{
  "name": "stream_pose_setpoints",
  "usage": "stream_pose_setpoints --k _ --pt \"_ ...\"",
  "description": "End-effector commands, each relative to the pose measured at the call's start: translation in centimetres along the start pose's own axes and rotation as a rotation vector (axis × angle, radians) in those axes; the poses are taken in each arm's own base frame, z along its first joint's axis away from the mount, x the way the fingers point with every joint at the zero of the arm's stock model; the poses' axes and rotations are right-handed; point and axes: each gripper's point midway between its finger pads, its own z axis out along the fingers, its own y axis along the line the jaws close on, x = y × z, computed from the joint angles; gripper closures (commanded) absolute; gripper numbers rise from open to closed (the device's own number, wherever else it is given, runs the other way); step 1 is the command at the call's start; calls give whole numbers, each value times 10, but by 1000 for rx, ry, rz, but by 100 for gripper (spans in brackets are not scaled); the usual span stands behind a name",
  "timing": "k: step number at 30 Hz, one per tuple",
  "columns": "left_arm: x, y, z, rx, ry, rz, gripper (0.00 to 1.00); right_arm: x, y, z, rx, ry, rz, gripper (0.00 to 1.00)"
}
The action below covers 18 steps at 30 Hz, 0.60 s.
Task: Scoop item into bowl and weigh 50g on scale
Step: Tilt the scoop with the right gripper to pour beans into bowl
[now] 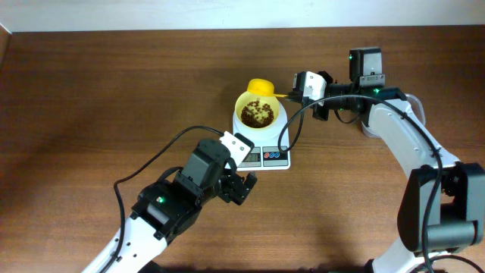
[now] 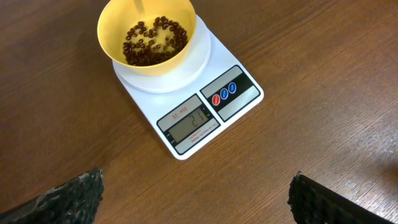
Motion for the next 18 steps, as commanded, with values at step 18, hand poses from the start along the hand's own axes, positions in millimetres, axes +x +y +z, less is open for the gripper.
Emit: stream_pose_setpoints --k 18 --pt "1 3 -1 -10 -5 -17 1 1 4 -1 -28 -10 1096 96"
